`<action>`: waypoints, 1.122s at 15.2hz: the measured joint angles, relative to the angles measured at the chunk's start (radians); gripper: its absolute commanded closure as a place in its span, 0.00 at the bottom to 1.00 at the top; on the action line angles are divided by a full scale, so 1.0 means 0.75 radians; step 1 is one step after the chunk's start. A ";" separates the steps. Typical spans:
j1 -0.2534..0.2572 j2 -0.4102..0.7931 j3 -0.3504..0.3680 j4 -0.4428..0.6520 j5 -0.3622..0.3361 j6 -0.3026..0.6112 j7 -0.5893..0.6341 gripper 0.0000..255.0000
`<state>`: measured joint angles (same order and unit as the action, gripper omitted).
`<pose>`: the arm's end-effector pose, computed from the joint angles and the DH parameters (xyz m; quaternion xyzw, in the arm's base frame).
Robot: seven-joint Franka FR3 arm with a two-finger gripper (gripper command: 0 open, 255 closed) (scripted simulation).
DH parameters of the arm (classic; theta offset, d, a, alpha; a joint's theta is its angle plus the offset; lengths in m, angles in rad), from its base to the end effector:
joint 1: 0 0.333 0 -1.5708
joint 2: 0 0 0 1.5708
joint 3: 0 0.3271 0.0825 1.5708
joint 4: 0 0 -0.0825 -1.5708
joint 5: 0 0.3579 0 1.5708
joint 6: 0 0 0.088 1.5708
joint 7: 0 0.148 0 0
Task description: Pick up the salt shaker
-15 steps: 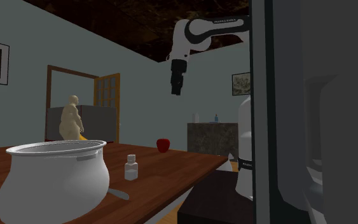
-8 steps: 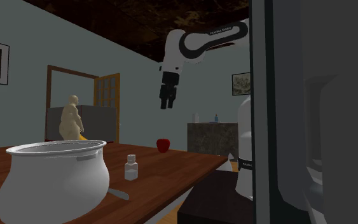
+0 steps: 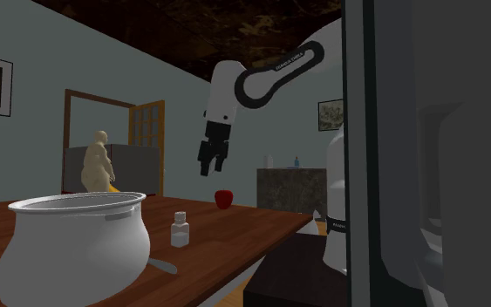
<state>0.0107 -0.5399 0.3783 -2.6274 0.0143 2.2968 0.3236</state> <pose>0.3475 0.1394 0.4110 0.9920 0.0120 0.1129 0.0556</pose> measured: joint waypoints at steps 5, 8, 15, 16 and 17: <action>-0.103 0.258 0.174 0.039 -0.125 0.236 0.243 0.00; -0.198 0.434 0.300 0.082 -0.295 0.356 0.460 0.00; -0.303 0.679 0.401 0.139 -0.665 0.469 0.817 0.00; -0.312 0.707 0.398 0.142 -0.713 0.482 0.851 0.00; -0.314 0.730 0.397 0.146 -0.754 0.489 0.885 0.00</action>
<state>-0.2249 0.0077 0.6763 -2.5177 -0.5510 2.6632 0.9871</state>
